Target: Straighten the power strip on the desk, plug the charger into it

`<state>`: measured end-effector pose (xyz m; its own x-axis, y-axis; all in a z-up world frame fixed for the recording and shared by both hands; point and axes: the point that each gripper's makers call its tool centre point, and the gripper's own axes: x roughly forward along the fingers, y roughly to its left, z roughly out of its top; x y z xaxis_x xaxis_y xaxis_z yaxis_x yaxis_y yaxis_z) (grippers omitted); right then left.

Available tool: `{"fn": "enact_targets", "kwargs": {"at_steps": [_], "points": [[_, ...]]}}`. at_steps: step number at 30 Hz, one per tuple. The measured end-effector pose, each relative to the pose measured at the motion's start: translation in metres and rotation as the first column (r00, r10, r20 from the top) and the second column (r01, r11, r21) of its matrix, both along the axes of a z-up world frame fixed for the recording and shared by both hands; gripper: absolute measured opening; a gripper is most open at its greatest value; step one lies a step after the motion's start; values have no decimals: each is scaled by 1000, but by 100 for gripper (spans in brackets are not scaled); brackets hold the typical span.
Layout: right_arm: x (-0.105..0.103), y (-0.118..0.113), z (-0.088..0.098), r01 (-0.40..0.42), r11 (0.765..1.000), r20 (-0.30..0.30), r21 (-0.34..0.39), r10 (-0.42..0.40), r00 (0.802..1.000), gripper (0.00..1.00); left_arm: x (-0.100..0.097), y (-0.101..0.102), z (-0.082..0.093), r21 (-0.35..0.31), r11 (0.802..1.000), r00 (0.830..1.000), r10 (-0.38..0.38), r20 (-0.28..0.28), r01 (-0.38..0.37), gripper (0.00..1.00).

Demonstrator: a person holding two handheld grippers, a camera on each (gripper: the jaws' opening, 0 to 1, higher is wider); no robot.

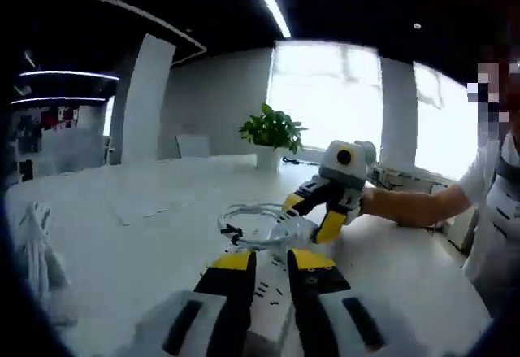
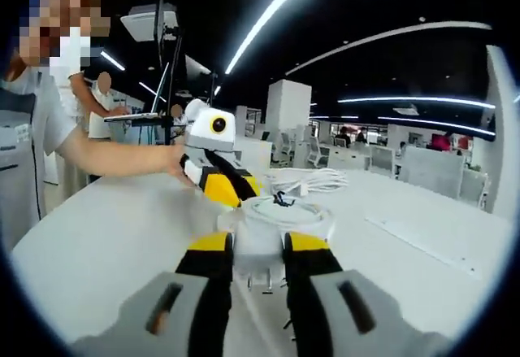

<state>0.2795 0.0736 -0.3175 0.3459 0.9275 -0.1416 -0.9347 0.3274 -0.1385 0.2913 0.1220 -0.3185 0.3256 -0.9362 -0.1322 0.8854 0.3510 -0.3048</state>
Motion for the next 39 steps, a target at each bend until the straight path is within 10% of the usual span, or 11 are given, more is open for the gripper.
{"fn": "enact_targets", "kwargs": {"at_steps": [5, 9, 13, 16, 21, 28, 39], "points": [[3, -2, 1, 8, 1000, 4, 17, -8, 1000, 24, 15, -8, 5, -167, 983, 982, 43, -185, -75, 37], [7, -2, 2, 21, 1000, 22, 16, -21, 1000, 24, 22, -15, 8, -175, 977, 961, 72, -268, -122, 38], [7, -2, 2, 20, 1000, 63, 3, -20, 998, 24, 15, -14, 9, -242, 961, 914, 26, -405, -135, 32], [4, -1, 1, 24, 1000, 84, -8, -23, 996, 24, 20, 0, 19, -361, 911, 874, -2, -486, -198, 32], [3, 1, 1, 23, 1000, 81, -5, -23, 996, 24, 30, 2, -3, -237, 939, 873, 111, -475, -248, 31], [3, 2, 1, 29, 1000, 93, -8, -28, 995, 24, 31, -24, 8, -246, 937, 864, 97, -495, -246, 34], [5, 1, 2, 39, 999, 106, 10, -40, 994, 24, 33, -49, 15, -239, 942, 880, 104, -464, -237, 10]]}}
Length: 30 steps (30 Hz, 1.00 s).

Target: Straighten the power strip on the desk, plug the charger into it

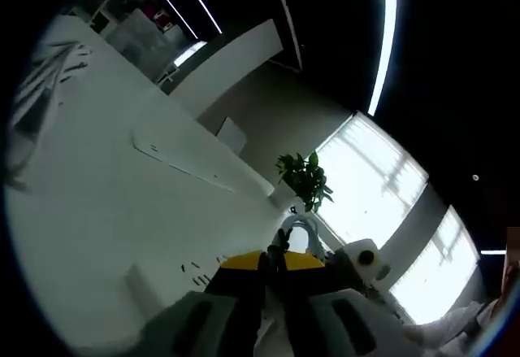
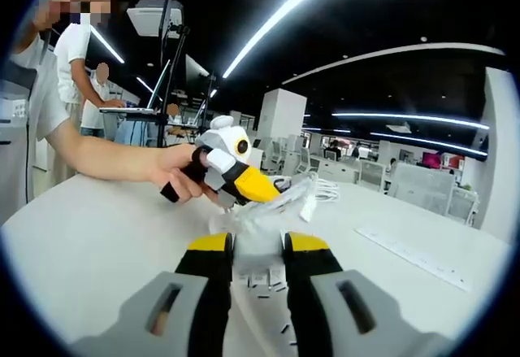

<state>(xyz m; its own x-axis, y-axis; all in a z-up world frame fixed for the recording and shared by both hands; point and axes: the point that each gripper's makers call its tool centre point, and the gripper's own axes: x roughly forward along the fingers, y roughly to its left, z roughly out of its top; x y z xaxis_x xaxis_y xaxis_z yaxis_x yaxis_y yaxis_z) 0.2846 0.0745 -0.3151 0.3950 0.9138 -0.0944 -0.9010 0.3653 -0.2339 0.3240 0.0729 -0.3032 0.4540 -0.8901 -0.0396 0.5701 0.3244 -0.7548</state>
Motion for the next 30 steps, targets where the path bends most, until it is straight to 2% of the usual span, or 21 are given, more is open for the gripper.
{"fn": "enact_targets", "kwargs": {"at_steps": [4, 6, 9, 15, 17, 22, 24, 27, 29, 30], "points": [[1, 0, 0, 21, 1000, 30, -2, -21, 999, 25, -1, -2, 11, 40, 999, 997, 23, 77, -26, 9], [2, -1, 0, 34, 999, 44, -3, -34, 998, 25, -4, -6, 23, 49, 998, 994, 23, 109, -28, 8], [5, -1, -2, 56, 998, 64, -13, -55, 996, 25, -10, -18, 41, 106, 994, 978, -1, 207, -21, 7], [8, -6, 3, 86, 996, 81, 2, -86, 993, 25, -24, -48, 62, 258, 966, 943, -74, 325, -13, 7], [8, -9, 6, 95, 995, 78, 18, -96, 992, 25, -25, -55, 66, 308, 951, 935, -85, 344, -27, 7], [8, -13, 10, 105, 994, 77, 34, -108, 991, 25, -29, -66, 72, 345, 937, 937, -78, 339, -47, 7], [9, -14, 11, 107, 994, 74, 32, -109, 991, 25, -31, -71, 73, 373, 926, 939, -69, 336, -65, 7], [10, -18, 14, 111, 994, 75, 21, -112, 991, 25, -33, -79, 75, 425, 900, 938, -62, 340, -95, 7], [10, -21, 18, 104, 994, 77, 13, -105, 991, 24, -35, -85, 77, 478, 870, 935, -59, 349, -123, 7], [9, -23, 20, 99, 995, 68, 13, -100, 993, 24, -37, -88, 78, 490, 862, 932, -63, 356, -129, 7]]}}
